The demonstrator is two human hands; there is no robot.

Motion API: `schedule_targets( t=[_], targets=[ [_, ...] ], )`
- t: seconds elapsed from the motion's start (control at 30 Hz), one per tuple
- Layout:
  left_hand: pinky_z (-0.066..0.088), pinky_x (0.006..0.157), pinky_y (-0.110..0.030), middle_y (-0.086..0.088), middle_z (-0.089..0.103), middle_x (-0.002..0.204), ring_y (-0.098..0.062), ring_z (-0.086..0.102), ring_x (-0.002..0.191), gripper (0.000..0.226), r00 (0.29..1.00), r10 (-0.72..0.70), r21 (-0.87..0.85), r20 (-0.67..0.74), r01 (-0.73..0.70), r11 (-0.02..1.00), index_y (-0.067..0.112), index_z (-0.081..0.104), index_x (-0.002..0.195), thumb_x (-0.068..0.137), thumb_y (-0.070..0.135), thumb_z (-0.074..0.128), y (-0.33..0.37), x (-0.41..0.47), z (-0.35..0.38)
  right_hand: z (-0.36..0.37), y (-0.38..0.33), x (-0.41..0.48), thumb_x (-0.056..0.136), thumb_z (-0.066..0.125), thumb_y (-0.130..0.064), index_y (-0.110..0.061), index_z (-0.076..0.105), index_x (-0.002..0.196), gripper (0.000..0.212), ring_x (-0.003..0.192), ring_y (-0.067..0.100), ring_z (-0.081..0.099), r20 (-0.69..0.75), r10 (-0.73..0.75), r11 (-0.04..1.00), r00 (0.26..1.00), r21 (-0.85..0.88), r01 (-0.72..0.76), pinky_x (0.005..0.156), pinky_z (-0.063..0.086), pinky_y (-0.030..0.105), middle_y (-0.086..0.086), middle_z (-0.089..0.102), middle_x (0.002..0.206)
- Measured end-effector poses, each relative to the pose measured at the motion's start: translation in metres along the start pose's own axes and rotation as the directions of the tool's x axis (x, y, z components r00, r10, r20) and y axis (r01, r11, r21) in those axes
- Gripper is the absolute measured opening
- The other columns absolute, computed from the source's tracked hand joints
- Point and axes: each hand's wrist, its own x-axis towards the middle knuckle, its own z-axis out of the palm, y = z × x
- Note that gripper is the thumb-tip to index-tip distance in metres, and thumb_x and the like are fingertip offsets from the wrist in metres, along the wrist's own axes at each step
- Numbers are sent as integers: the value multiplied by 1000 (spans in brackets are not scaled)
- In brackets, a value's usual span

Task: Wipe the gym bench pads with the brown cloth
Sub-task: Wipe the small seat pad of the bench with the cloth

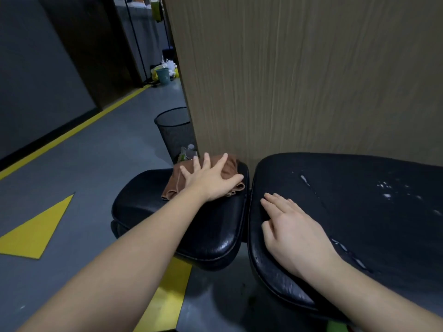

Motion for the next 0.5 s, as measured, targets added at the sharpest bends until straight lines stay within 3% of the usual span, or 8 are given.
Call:
schedule_targets(
  t=[0.13,0.3,0.4,0.43,0.5],
  targets=[
    [-9,118,-64,1,-14,168,-28,-14,154,89,999,8,-2,33,-8,1000,47,-7,156,83,85,25,-18,-12,-4,-1,0,0,96,38,-25,-16,38,150,55,148,9,22,14,3,1000,1000,15,-4,116,2,20,-3,31,159],
    [-5,122,-56,8,-8,169,-20,-9,155,79,999,-16,2,-34,16,1000,35,-3,160,94,68,24,-60,-45,-2,-4,0,-2,98,34,-26,-13,34,152,55,149,11,18,41,2,999,999,47,-4,120,5,24,-1,28,161],
    [15,120,-53,-7,21,165,-27,13,152,71,991,-93,-46,-99,89,995,16,27,152,95,58,34,-61,-61,-4,-5,0,-3,98,34,-26,-12,34,151,55,149,13,19,41,3,999,999,50,-5,121,7,26,1,29,161],
    [28,114,-51,-14,35,154,-32,25,143,60,981,-97,-9,-170,97,995,12,39,139,94,53,40,-56,-67,-6,-5,0,-3,98,34,-26,-12,35,151,55,149,13,19,43,3,999,999,51,-5,121,7,27,1,29,160],
    [41,93,-45,-16,44,129,-37,39,121,39,944,-81,105,-319,120,987,9,49,117,93,40,50,-43,-76,-11,-5,0,-2,98,34,-26,-11,35,151,55,149,14,19,48,1,999,999,53,-4,122,9,28,2,30,160]
  ],
)
